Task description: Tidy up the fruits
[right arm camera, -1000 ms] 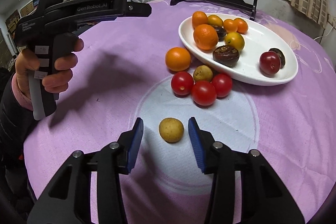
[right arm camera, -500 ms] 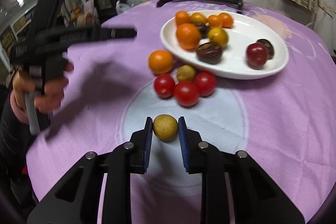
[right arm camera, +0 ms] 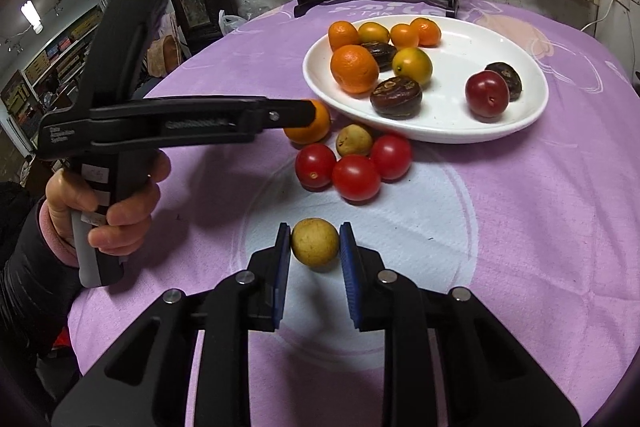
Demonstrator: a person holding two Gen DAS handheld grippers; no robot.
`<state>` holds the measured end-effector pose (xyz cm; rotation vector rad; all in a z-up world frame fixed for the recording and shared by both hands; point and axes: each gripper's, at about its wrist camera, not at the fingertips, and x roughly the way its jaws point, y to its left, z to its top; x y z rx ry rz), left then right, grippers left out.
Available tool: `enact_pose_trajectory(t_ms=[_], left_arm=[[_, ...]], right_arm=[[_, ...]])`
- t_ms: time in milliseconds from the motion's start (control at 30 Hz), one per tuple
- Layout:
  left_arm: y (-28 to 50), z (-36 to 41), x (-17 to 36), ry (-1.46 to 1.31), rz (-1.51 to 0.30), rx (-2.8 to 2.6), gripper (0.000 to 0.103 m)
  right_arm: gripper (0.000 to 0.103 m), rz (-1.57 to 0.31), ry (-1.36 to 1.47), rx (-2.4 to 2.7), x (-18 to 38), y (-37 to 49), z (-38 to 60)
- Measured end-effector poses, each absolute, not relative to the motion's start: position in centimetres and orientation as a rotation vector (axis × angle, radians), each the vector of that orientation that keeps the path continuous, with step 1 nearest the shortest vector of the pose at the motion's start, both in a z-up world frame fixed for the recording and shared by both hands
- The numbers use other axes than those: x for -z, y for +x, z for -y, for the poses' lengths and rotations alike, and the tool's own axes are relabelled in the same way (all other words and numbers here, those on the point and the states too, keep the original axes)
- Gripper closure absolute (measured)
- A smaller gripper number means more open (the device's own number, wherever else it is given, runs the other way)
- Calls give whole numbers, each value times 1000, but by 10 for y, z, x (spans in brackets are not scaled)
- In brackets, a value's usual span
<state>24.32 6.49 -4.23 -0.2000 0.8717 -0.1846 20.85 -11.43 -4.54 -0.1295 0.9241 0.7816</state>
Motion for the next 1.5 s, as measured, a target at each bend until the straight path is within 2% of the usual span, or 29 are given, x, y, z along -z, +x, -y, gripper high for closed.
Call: enact_pose_trajectory(t_ms=[100,233,367,600,767,1000,1400,1500], left_arm=[[248,-61,47,-194,-890,182,46],[251,-60,52,-203,-908,174,49],[251,-54,54,-210,-920,217,64],[237,-56,43,-189,-885,192,64],[226,-68,6,-203,-719,141,64],[276,-59,-5,-164,-692,90,64],[333,-43,7,-141,-718,94,64],[334,-42,7,-136,-717,90,63]], right_arm=[[78,-924,-128,-785,45,208,114],[78,-922,-125,-781,45,209,114],[78,-918,-124,-779,44,209,115],[78,-894,-56,-804,36,210,124],[78,-720,-13,-732,11,218,135],[78,-630,-14,-572,5,274,124],[78,-667,31,-531,20,334,117],[74,-675,25,-540,22,334,116]])
